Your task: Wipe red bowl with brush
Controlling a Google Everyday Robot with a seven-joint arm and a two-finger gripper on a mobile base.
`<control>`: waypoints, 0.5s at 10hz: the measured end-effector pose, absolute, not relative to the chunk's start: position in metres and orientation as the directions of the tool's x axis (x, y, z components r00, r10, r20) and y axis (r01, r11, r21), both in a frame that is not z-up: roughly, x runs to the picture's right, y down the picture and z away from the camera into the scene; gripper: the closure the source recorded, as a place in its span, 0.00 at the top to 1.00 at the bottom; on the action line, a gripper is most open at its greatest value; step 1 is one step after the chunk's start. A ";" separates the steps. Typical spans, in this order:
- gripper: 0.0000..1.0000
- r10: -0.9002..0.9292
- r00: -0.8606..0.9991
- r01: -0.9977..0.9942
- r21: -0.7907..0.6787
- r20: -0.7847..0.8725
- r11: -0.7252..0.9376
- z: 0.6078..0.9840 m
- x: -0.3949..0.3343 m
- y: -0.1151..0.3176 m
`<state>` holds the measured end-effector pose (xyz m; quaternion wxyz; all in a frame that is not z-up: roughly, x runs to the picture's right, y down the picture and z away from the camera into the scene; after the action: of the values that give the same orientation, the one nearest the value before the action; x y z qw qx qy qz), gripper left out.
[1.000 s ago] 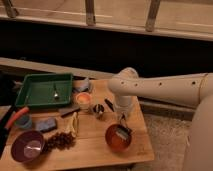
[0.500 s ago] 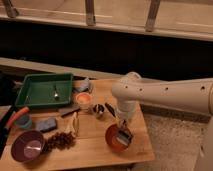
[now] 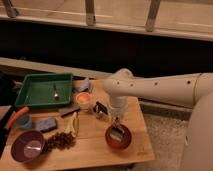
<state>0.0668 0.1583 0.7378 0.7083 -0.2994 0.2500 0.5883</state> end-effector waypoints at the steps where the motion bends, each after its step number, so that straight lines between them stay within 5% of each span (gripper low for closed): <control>1: 0.00 0.688 0.177 -0.984 -0.128 -0.703 0.122 0.743 0.068 0.153; 5: 0.00 0.715 0.057 -0.998 -0.028 -0.697 0.053 0.758 0.104 0.134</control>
<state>0.1044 0.1336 0.7580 0.6759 -0.2681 0.2640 0.6338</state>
